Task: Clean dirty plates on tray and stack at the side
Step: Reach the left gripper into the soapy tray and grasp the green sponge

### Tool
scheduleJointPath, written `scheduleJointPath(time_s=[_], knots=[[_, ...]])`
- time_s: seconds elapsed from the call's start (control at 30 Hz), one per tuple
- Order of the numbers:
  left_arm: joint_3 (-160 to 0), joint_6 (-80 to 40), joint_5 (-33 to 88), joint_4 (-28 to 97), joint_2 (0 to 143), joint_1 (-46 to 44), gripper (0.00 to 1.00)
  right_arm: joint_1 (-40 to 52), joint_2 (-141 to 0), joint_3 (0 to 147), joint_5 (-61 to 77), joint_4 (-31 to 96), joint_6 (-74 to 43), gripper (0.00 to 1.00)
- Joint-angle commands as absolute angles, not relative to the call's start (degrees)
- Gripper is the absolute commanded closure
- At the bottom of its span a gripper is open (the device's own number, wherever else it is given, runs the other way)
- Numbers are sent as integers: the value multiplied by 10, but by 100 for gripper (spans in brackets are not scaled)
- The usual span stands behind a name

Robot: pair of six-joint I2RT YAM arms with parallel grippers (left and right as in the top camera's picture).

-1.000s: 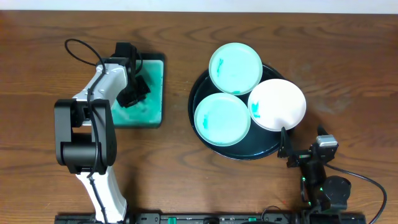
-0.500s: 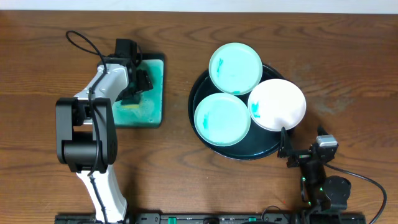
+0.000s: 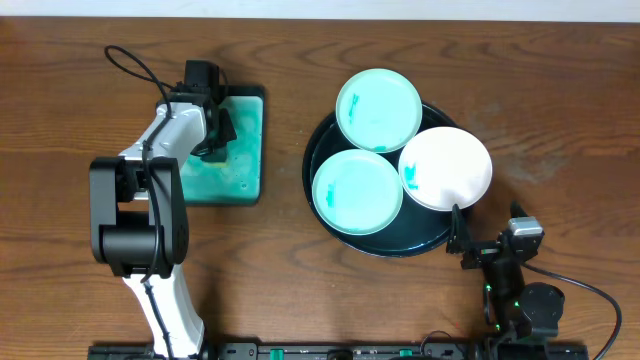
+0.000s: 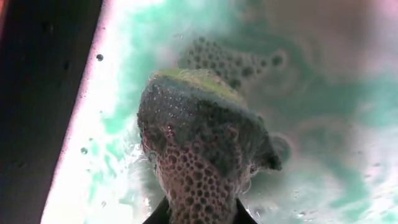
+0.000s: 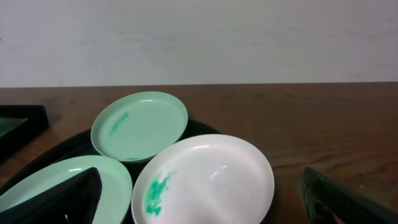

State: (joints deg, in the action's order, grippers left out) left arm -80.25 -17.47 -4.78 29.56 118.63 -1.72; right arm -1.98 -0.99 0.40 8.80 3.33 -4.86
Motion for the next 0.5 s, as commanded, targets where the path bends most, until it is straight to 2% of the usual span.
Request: scheduleJointPath(time_s=[0.0, 0.03, 0.07, 0.1, 0.2, 0.23, 0.27, 0.37, 0.47], knots=[[-809, -170, -56, 296, 1169, -17, 65, -22, -8, 3, 91, 35, -40, 1], [-809, -170, -56, 296, 1166, -17, 33, -22, -8, 3, 91, 35, -40, 1], [-809, -170, -56, 296, 1164, -17, 19, -22, -8, 3, 91, 35, -40, 1], [-809, -170, -56, 296, 1164, -17, 15, -22, -8, 3, 91, 35, -40, 1], [-809, -170, -56, 296, 1165, -17, 15, -22, -8, 3, 91, 35, -40, 1], [-809, -170, -56, 294, 1165, -17, 20, -22, -8, 3, 91, 35, -40, 1], [-809, -169, -56, 293, 1165, -17, 32, -22, -8, 3, 91, 35, -40, 1], [-809, -169, -56, 292, 1165, -17, 54, -22, -8, 3, 91, 35, -40, 1], [-809, -169, -56, 292, 1165, -17, 80, -22, -8, 3, 91, 35, -40, 1]])
